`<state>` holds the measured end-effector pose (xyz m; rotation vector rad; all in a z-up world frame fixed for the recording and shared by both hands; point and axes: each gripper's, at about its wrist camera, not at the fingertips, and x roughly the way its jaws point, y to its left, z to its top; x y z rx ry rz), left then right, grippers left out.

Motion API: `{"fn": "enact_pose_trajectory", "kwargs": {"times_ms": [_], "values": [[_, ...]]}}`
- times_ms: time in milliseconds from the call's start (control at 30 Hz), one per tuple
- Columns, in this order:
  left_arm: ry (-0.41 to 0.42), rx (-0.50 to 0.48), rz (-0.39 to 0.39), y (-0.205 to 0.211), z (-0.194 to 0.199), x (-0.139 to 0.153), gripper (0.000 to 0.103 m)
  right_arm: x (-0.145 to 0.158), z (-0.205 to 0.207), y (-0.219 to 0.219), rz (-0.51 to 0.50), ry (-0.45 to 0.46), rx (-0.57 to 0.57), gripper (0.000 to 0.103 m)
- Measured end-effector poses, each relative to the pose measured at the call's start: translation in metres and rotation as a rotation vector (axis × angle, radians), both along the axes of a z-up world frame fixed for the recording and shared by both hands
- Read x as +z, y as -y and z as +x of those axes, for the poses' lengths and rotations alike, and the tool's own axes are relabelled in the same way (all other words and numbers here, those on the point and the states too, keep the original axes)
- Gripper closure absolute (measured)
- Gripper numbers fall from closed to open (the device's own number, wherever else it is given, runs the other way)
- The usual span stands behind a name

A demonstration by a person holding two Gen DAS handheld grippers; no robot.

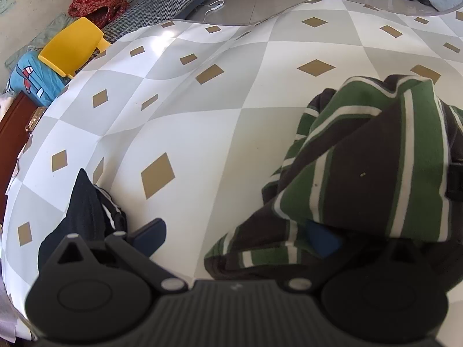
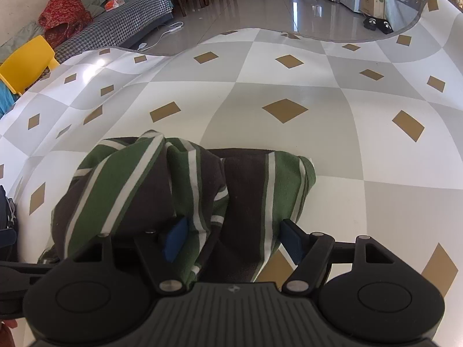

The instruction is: Fold clothes

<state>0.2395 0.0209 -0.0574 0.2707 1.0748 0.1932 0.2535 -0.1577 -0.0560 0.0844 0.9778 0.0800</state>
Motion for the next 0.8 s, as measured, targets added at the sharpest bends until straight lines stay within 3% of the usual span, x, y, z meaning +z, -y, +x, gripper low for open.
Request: {"fn": "enact_pose_trajectory", "kwargs": {"times_ms": [333,800], "values": [[-0.012,-0.057,-0.042,0.009,-0.013,-0.002,0.0,0.009,-0.029,0.0,-0.148,-0.057,0.056,0.034],[-0.022,-0.192,-0.051,0.043,-0.048,0.0,0.0,0.016,-0.093,0.026,-0.215,-0.135,0.083,0.034]]}}
